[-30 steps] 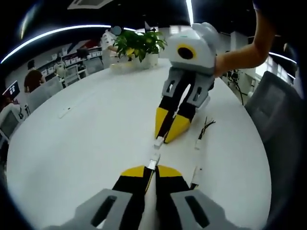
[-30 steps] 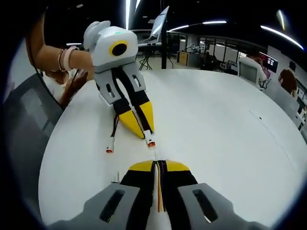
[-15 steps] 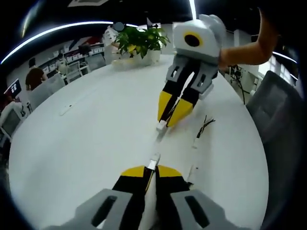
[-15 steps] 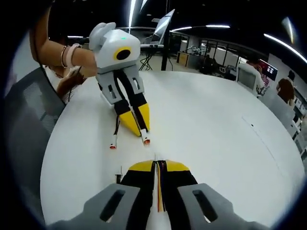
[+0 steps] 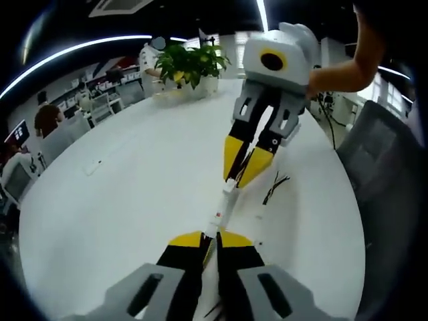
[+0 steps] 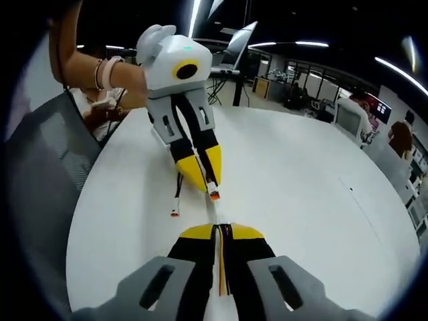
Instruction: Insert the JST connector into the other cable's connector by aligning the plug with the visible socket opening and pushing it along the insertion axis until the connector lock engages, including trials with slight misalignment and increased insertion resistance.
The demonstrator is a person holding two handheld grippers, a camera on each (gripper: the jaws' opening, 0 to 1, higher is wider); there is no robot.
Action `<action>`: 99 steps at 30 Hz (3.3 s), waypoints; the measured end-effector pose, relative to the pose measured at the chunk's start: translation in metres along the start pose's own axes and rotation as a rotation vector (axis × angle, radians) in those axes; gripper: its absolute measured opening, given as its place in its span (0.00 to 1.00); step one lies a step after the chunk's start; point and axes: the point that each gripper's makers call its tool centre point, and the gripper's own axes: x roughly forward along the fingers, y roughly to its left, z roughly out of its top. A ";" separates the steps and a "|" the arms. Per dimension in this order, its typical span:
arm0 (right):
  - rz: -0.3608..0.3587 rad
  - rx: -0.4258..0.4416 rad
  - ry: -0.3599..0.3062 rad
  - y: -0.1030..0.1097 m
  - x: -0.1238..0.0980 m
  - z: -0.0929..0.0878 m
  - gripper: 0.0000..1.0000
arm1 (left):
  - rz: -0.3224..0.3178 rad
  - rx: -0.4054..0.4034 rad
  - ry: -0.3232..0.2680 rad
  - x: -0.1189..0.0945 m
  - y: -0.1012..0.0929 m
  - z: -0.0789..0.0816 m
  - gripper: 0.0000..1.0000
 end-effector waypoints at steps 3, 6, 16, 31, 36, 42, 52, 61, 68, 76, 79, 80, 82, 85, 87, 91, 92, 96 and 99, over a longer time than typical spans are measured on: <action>0.004 0.000 -0.017 0.003 -0.004 0.006 0.03 | -0.002 0.004 -0.003 -0.001 -0.003 0.004 0.00; 0.005 -0.013 -0.031 0.006 -0.007 0.009 0.03 | -0.008 0.017 -0.004 -0.001 -0.006 0.008 0.00; 0.006 -0.051 -0.011 0.014 -0.017 0.006 0.03 | -0.038 0.075 -0.013 0.001 -0.015 0.027 0.00; -0.018 -0.051 0.013 0.014 -0.027 -0.002 0.03 | -0.083 0.159 0.017 0.010 -0.031 0.035 0.00; -0.007 -0.071 0.032 0.017 -0.027 -0.006 0.03 | -0.088 0.167 0.032 0.012 -0.033 0.034 0.00; 0.004 -0.090 0.055 0.020 -0.026 -0.010 0.03 | -0.104 0.190 0.034 0.011 -0.037 0.036 0.00; 0.008 -0.099 0.055 0.022 -0.028 -0.009 0.03 | -0.129 0.154 0.014 0.010 -0.041 0.040 0.00; 0.011 -0.086 0.039 0.022 -0.028 -0.006 0.03 | -0.139 0.145 -0.001 0.008 -0.043 0.041 0.00; 0.020 -0.110 -0.003 0.023 -0.031 0.000 0.03 | -0.142 0.113 -0.035 0.001 -0.042 0.045 0.00; 0.029 -0.138 -0.028 0.028 -0.032 0.008 0.02 | -0.168 0.156 -0.061 -0.004 -0.051 0.050 0.00; 0.036 -0.137 -0.029 0.028 -0.031 0.009 0.02 | -0.176 0.164 -0.055 -0.003 -0.053 0.050 0.00; 0.035 -0.140 -0.029 0.028 -0.032 0.009 0.02 | -0.178 0.164 -0.060 -0.003 -0.053 0.050 0.00; 0.037 -0.148 -0.031 0.030 -0.035 0.010 0.02 | -0.189 0.146 -0.067 -0.004 -0.055 0.052 0.00; 0.044 -0.139 -0.038 0.031 -0.035 0.010 0.02 | -0.194 0.156 -0.067 -0.003 -0.057 0.054 0.00; 0.046 -0.144 -0.034 0.031 -0.036 0.008 0.02 | -0.194 0.172 -0.055 -0.001 -0.058 0.053 0.00; 0.061 -0.141 -0.034 0.034 -0.036 0.007 0.02 | -0.204 0.185 -0.037 -0.002 -0.061 0.051 0.00; 0.063 -0.137 -0.037 0.035 -0.036 0.007 0.02 | -0.205 0.180 -0.034 -0.002 -0.061 0.051 0.00; 0.063 -0.143 -0.039 0.034 -0.032 0.006 0.02 | -0.198 0.187 -0.020 -0.001 -0.060 0.049 0.00; 0.058 -0.135 -0.049 0.029 -0.027 0.005 0.03 | -0.187 0.200 -0.003 0.001 -0.055 0.047 0.00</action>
